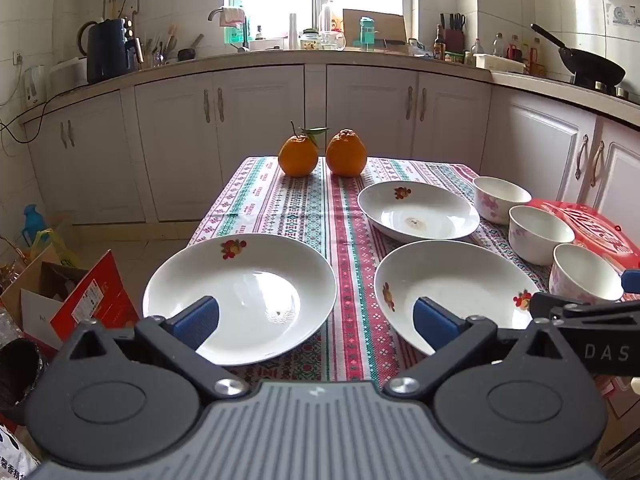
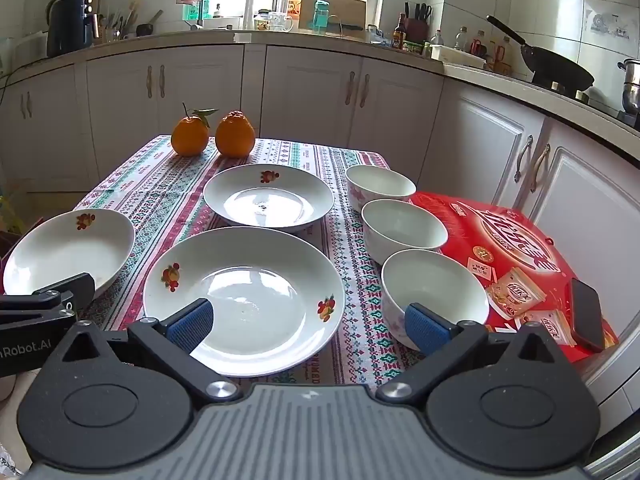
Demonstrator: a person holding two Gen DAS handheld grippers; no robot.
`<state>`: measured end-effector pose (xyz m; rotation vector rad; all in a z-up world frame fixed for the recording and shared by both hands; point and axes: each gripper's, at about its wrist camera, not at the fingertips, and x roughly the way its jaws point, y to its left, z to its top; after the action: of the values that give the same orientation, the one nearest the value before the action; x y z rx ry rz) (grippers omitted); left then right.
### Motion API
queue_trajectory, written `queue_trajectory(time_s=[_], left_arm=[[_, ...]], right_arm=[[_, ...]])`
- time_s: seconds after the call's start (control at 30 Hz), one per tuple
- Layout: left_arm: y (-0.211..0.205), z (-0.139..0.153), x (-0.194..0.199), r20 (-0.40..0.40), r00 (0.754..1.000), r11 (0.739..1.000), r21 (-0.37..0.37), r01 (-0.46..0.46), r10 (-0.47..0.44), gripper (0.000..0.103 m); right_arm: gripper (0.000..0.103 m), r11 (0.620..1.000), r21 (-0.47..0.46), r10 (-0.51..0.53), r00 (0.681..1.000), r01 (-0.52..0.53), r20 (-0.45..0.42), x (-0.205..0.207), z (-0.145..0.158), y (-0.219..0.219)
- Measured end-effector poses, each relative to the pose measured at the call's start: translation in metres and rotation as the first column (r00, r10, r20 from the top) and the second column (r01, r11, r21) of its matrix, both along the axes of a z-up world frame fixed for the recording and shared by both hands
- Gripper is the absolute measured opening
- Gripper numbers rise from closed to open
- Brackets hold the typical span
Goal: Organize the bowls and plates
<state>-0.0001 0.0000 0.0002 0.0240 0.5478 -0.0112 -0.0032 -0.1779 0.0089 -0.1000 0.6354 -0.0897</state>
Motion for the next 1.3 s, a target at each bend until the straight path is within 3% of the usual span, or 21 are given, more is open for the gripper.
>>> queue_trajectory(time_s=[1.3], left_arm=[[-0.0023, 0.0, 0.0009, -0.006, 1.0, 1.0, -0.011, 0.012, -0.012, 0.102]], right_arm=[[0.103, 1.0, 0.001, -0.013, 1.0, 0.013, 0.006, -0.0005, 0.0027, -0.0022]])
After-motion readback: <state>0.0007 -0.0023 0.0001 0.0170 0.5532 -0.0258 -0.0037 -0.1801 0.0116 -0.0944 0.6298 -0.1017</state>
